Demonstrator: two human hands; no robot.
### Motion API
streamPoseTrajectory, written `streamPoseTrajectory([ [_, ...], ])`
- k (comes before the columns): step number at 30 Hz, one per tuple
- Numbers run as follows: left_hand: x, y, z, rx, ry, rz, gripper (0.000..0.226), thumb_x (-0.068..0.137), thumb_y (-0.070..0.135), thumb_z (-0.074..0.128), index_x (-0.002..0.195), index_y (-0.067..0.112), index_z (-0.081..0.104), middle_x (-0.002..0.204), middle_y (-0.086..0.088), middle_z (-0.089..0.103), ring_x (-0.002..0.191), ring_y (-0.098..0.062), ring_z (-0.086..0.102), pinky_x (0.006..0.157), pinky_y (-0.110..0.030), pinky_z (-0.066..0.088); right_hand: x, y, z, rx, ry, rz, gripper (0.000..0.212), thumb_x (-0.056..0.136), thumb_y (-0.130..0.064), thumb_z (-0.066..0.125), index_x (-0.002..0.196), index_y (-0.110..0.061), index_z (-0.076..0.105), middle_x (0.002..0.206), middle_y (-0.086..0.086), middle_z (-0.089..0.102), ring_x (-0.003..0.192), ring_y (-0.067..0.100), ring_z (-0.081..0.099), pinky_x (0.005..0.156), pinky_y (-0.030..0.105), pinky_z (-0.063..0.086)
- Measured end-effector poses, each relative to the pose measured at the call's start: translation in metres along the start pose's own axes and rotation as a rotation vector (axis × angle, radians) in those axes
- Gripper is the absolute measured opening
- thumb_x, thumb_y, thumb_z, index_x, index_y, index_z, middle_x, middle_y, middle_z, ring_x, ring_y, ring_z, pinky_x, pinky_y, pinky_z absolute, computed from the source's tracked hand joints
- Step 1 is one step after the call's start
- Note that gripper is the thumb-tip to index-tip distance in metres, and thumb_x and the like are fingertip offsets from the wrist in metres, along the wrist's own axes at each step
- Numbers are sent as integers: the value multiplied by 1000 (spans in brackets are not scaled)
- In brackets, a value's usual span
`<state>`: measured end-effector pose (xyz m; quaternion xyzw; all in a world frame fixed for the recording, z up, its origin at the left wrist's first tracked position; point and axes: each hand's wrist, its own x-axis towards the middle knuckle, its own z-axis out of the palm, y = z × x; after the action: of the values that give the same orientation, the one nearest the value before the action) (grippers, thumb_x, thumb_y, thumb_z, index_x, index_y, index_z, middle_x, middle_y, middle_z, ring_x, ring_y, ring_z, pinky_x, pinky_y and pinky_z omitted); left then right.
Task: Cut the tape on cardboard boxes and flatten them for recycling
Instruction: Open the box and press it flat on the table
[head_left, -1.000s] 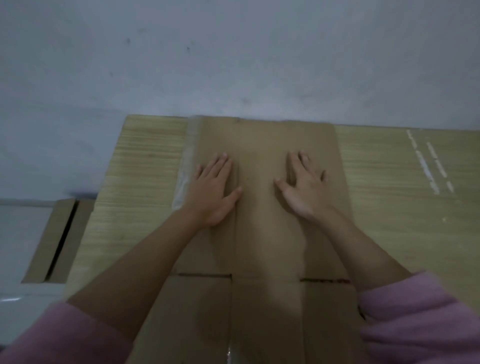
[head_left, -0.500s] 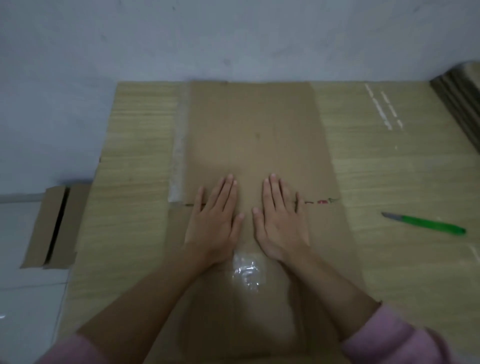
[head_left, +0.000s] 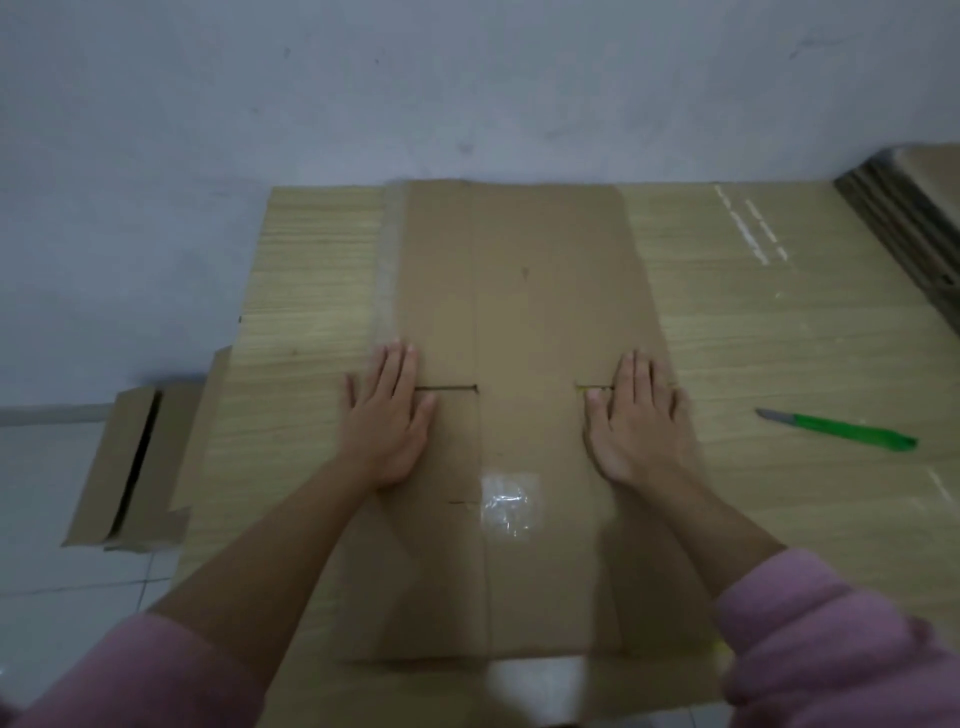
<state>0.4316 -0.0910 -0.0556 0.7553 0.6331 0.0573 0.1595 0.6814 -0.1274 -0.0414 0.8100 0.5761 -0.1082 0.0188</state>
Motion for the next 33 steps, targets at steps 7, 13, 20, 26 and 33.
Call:
streamPoseTrajectory([
  [7, -8, 7, -12, -378, 171, -387, 70, 93, 43, 49, 148, 11, 21, 158, -2, 9, 143, -25, 5, 114, -42, 3, -4, 9, -7, 179, 215, 227, 75, 85, -62, 48, 138, -12, 33, 141, 22, 30, 129, 37, 27, 105, 44, 24],
  [13, -5, -16, -23, -641, 236, -385, 50, 81, 28, 70, 123, 8, 52, 123, -9, 57, 114, -29, 49, 100, -38, 38, -4, 11, -23, 430, 82, 462, 105, 56, -62, 79, 130, 0, 39, 134, 26, 40, 126, 38, 37, 103, 39, 31],
  [20, -14, 7, -59, -731, 226, -268, 42, 92, 6, 52, 130, 3, 32, 102, -10, 52, 93, -25, 53, 73, -26, 33, -20, 7, -47, 560, 190, 369, 52, 93, -38, 51, 126, 1, 41, 132, 23, 44, 117, 39, 48, 93, 40, 39],
  [26, -16, 67, -86, -628, 385, -53, 50, 88, -2, 48, 135, 7, 34, 86, -10, 59, 75, -22, 49, 65, -25, 28, -42, 39, -84, 523, 433, 369, 42, 95, -25, 50, 128, -1, 43, 125, 22, 54, 112, 38, 53, 86, 41, 40],
  [33, 11, 176, -110, -719, 288, 112, 35, 92, 2, 47, 127, 3, 45, 106, -9, 61, 86, -19, 52, 64, -17, 27, -37, 137, -144, 497, 613, 393, 47, 93, -23, 54, 134, -5, 44, 126, 24, 54, 115, 38, 51, 93, 40, 38],
])
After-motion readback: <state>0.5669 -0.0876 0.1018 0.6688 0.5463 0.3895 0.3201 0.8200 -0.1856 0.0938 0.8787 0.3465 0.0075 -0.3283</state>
